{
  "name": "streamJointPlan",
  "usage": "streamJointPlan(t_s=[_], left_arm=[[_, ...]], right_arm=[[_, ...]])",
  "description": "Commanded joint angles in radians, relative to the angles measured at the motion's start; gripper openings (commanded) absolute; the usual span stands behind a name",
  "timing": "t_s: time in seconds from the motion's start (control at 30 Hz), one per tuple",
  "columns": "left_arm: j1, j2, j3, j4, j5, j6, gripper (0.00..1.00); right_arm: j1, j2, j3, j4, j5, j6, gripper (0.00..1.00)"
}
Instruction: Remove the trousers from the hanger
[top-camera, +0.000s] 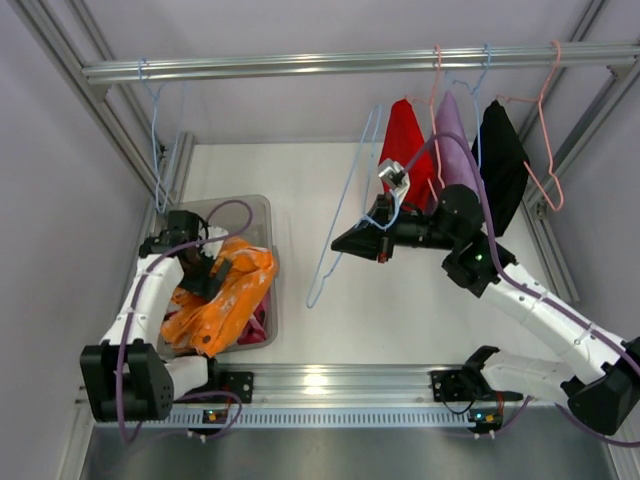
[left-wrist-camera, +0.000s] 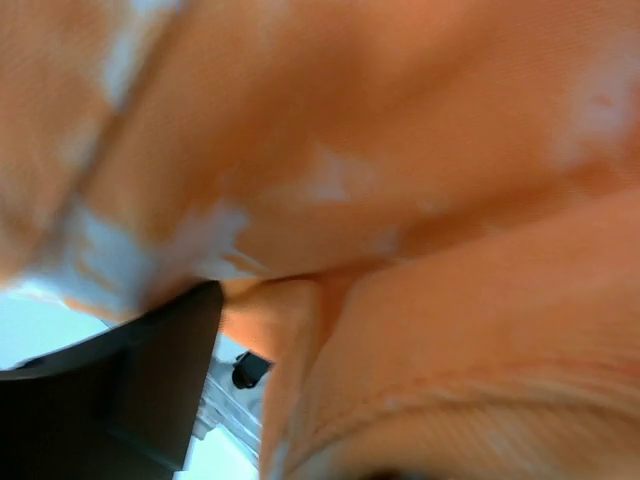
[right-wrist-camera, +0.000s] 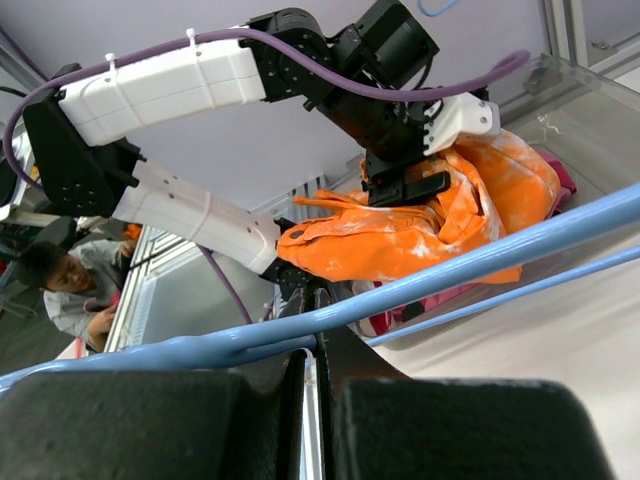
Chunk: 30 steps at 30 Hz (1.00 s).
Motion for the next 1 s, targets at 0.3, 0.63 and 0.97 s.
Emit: streamJointPlan(t_s=[0.3, 0.63, 0.97], left_arm=[[0.009, -0.385, 0.359, -0.162, 0.430, 0.036, 0.99], [0.009, -0.330, 0.668, -0.269, 1.178, -0.023, 0.98], [-0.139, -0.313, 0.215, 0.907, 1.503, -1.010, 0.85]], right_arm=[[0.007, -0.062, 0.035, 0.009, -0.011, -0.022, 0.00], [0.007, -0.055, 0.050, 0.068, 0.004, 0.012, 0.00], [0.019, -0.027, 0.090, 0.128, 0.018, 0.077, 0.00]])
